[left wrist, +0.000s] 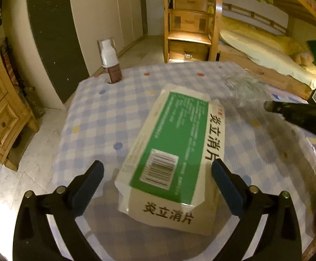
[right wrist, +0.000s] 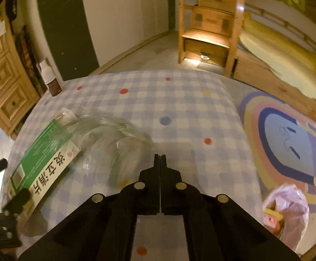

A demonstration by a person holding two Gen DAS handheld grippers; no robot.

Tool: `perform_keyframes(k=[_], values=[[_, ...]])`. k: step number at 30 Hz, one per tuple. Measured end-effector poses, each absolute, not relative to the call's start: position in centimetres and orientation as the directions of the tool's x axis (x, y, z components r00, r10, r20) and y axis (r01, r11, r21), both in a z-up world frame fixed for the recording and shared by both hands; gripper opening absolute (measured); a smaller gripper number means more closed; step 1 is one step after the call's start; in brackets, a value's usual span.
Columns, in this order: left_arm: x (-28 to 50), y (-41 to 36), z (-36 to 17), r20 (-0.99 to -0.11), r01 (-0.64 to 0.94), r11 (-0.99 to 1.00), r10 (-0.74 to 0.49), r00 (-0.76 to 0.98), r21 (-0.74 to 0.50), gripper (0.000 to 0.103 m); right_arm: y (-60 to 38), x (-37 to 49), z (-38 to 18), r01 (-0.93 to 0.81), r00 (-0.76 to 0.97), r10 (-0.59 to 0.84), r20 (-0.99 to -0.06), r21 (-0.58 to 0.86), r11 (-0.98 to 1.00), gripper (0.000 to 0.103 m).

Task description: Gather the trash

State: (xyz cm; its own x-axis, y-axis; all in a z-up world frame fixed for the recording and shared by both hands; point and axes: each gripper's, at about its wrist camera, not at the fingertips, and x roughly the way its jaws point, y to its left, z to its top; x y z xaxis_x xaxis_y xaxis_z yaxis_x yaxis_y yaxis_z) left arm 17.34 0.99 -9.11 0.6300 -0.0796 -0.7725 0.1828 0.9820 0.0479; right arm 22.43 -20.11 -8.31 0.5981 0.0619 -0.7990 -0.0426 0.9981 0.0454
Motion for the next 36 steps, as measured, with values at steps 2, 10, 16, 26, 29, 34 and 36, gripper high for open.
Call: perform_keyframes(k=[2, 10, 16, 26, 29, 34, 36], values=[[17.3, 0.6, -9.3, -0.777, 0.194, 0.98, -0.089, 0.623, 0.044, 0.096, -21.0, 21.2, -7.7, -0.019, 0.605, 0.063, -0.794, 0.065, 0.998, 0.0], [17.1, -0.9, -10.5, -0.808, 0.221, 0.971, -0.063, 0.586, 0.085, 0.094, -22.0, 18.7, -6.3, -0.029, 0.602, 0.14, -0.786, 0.153, 0.988, 0.001], [15.4, -0.6, -10.1, -0.805, 0.219, 0.971, -0.051, 0.591, 0.099, 0.091, -20.2, 17.9, -7.3, -0.114, 0.56, 0.212, -0.801, 0.179, 0.977, 0.02], [13.7, 1.0, -8.8, -0.769, 0.183, 0.982, -0.079, 0.634, 0.051, 0.094, -17.0, 18.3, -9.8, -0.179, 0.541, 0.182, -0.821, 0.098, 0.979, 0.036], [14.2, 0.6, -9.4, -0.781, 0.199, 0.978, -0.073, 0.62, 0.066, 0.094, -16.4, 17.7, -9.8, -0.185, 0.542, 0.155, -0.826, 0.063, 0.981, 0.025], [14.5, 0.4, -10.3, -0.806, 0.205, 0.977, -0.072, 0.587, 0.062, 0.088, -17.9, 16.1, -8.9, -0.109, 0.56, 0.123, -0.82, 0.074, 0.991, 0.023], [14.2, 0.3, -10.4, -0.806, 0.203, 0.977, -0.064, 0.588, 0.07, 0.088, -19.0, 15.3, -8.4, -0.061, 0.565, 0.107, -0.818, 0.088, 0.994, 0.023]])
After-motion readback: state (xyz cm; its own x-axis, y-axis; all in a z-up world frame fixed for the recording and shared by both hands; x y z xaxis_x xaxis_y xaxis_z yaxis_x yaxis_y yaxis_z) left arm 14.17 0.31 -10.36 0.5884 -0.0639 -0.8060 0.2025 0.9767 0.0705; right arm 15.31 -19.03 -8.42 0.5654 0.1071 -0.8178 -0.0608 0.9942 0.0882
